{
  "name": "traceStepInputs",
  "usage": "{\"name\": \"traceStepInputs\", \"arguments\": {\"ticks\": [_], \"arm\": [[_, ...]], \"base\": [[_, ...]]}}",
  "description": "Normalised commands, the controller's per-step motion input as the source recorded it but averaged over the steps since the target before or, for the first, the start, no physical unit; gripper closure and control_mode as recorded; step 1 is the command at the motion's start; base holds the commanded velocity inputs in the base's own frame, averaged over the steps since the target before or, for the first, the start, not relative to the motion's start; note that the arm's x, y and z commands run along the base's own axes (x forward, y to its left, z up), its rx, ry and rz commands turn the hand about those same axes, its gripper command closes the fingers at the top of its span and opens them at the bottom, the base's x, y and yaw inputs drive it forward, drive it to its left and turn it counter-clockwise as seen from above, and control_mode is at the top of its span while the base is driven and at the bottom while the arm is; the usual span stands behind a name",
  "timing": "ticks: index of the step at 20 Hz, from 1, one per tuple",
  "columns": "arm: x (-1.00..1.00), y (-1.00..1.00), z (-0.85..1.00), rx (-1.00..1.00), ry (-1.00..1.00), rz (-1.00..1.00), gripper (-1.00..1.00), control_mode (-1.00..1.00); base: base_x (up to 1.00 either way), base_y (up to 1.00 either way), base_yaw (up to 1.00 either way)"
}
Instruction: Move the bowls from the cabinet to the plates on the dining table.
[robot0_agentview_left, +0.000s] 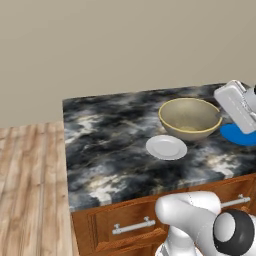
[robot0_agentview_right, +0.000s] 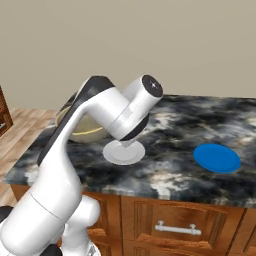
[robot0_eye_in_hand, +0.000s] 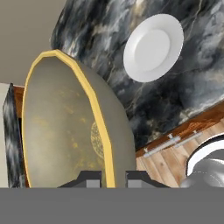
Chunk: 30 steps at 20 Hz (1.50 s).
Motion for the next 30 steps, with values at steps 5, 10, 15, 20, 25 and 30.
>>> {"name": "traceStepInputs", "arguments": {"ticks": [5, 10, 15, 20, 25, 30], "arm": [[0.20, -0.05, -0.19, 0.00, 0.00, 0.07, 1.00, -1.00], [0.21, -0.06, -0.20, 0.02, 0.02, 0.06, 1.00, -1.00], [0.20, -0.06, -0.21, 0.04, 0.04, 0.06, 1.00, -1.00], [0.17, -0.06, -0.22, 0.02, 0.03, 0.06, 1.00, -1.00], [0.15, -0.07, -0.19, 0.00, 0.00, 0.07, 1.00, -1.00], [0.17, -0.11, -0.18, 0.00, 0.00, 0.07, 1.00, -1.00]], "base": [[0.00, 0.00, 0.00], [0.00, 0.00, 0.00], [0.00, 0.00, 0.00], [0.00, 0.00, 0.00], [0.00, 0.00, 0.00], [0.00, 0.00, 0.00]]}}
